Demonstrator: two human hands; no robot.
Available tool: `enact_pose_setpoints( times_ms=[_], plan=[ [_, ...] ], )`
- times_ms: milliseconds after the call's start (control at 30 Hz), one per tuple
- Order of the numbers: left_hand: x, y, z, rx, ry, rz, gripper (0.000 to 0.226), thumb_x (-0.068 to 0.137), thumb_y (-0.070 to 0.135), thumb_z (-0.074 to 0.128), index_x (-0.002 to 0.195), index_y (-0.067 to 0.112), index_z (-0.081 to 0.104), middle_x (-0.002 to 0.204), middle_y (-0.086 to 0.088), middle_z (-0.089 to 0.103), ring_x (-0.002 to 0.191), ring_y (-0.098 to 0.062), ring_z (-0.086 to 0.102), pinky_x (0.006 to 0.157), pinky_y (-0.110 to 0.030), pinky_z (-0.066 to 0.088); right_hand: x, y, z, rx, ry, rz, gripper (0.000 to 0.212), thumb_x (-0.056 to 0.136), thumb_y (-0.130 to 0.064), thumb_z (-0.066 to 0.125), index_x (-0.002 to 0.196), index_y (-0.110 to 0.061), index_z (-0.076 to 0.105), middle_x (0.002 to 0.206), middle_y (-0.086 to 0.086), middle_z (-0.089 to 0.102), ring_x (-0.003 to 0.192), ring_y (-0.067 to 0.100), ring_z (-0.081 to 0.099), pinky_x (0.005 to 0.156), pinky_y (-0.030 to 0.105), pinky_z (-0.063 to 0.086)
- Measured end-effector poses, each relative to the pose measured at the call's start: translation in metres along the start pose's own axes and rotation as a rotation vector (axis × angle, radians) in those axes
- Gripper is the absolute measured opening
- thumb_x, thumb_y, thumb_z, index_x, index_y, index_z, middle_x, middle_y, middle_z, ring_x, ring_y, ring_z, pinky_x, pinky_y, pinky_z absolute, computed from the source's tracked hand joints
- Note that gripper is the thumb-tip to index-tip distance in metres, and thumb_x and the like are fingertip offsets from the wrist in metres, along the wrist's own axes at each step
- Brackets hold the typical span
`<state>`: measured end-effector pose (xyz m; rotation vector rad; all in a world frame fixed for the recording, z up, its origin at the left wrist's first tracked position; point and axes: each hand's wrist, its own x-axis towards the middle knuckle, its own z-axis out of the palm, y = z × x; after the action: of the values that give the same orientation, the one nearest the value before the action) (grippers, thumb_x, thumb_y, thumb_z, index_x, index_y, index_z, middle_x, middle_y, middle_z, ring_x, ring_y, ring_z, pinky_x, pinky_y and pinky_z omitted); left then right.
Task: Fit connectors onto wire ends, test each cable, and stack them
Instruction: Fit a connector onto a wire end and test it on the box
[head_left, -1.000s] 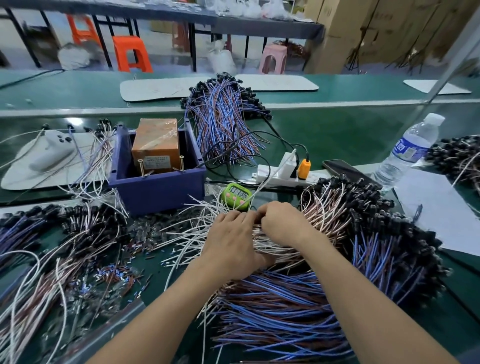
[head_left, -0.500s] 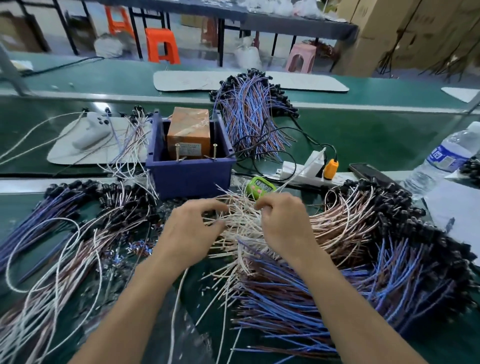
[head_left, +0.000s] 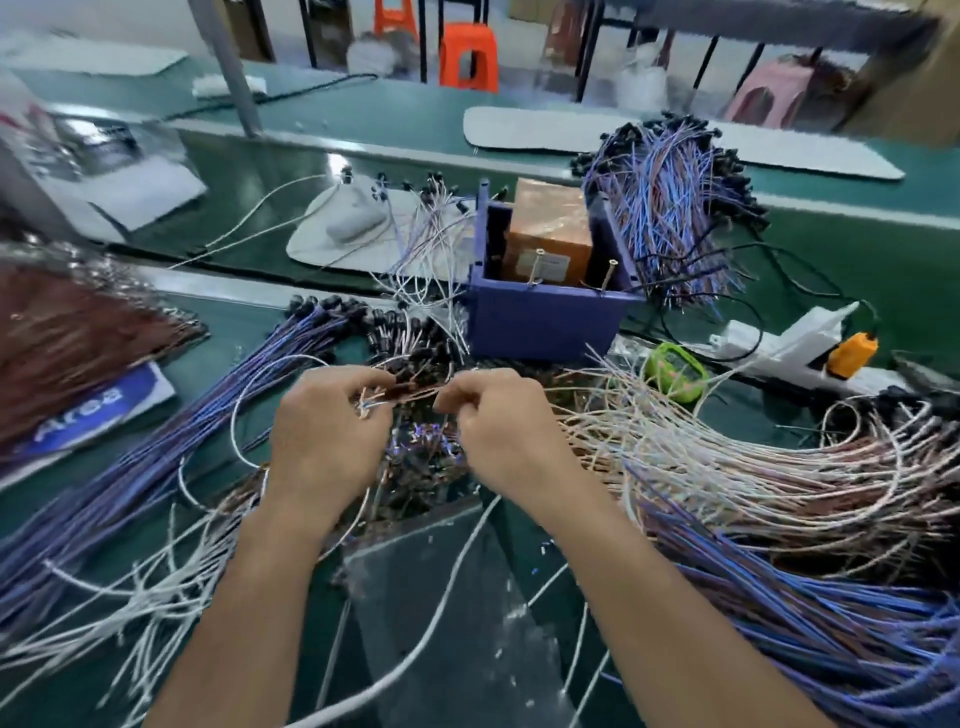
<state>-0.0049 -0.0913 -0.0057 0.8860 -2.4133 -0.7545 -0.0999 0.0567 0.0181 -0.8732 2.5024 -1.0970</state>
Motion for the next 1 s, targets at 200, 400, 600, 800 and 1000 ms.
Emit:
enact_pose_setpoints(
  times_ms=[200, 400, 600, 800, 1000],
  plan=[
    [0.004, -0.030, -0.001, 0.039, -0.111, -0.079, 0.043, 0.080, 0.024, 0.082, 0.120, 0.038, 0.074, 0.111, 0.003, 0.072, 0.087, -0.007, 0.054, 0.086, -0.025, 0.045, 0.019, -0.018, 0.043, -0.026, -0.117, 0.062, 0.050, 0.081, 0.003, 0.051, 0.106, -0.035, 0.073, 0.096, -0.004, 0.075, 0.087, 0.020, 0.068, 0.076, 0.034, 0.058],
    [0.004, -0.030, -0.004, -0.091, -0.068, -0.085, 0.043, 0.080, 0.013, 0.080, 0.115, 0.038, 0.076, 0.103, 0.011, 0.074, 0.090, -0.005, 0.064, 0.090, -0.022, 0.049, 0.027, -0.020, 0.049, -0.093, -0.044, 0.066, 0.046, 0.080, 0.002, 0.052, 0.096, -0.039, 0.066, 0.088, -0.008, 0.070, 0.079, 0.018, 0.065, 0.072, 0.033, 0.056],
    [0.004, -0.029, -0.004, -0.277, -0.029, -0.179, 0.043, 0.083, 0.008, 0.076, 0.108, 0.042, 0.077, 0.085, 0.031, 0.072, 0.086, 0.014, 0.065, 0.085, -0.018, 0.055, 0.028, -0.016, 0.047, -0.187, -0.028, 0.076, 0.034, 0.087, -0.006, 0.055, 0.098, -0.030, 0.076, 0.096, -0.009, 0.075, 0.087, 0.016, 0.068, 0.084, 0.037, 0.058],
    [0.004, -0.033, -0.005, -0.477, 0.010, -0.154, 0.052, 0.078, 0.003, 0.081, 0.103, 0.048, 0.077, 0.085, 0.028, 0.074, 0.079, 0.005, 0.070, 0.061, -0.011, 0.053, 0.024, -0.024, 0.048, -0.071, 0.350, 0.013, 0.020, 0.093, -0.026, 0.058, 0.104, -0.027, 0.075, 0.089, -0.015, 0.071, 0.084, 0.009, 0.063, 0.078, 0.029, 0.051],
    [0.006, -0.039, -0.006, -0.558, -0.074, -0.098, 0.062, 0.074, -0.005, 0.076, 0.106, 0.049, 0.077, 0.092, 0.016, 0.077, 0.088, -0.006, 0.073, 0.080, -0.036, 0.063, 0.032, -0.024, 0.037, 0.210, 0.025, 0.058, 0.025, 0.086, -0.034, 0.067, 0.111, -0.034, 0.072, 0.101, -0.019, 0.073, 0.095, 0.000, 0.066, 0.088, 0.026, 0.053]
  ],
)
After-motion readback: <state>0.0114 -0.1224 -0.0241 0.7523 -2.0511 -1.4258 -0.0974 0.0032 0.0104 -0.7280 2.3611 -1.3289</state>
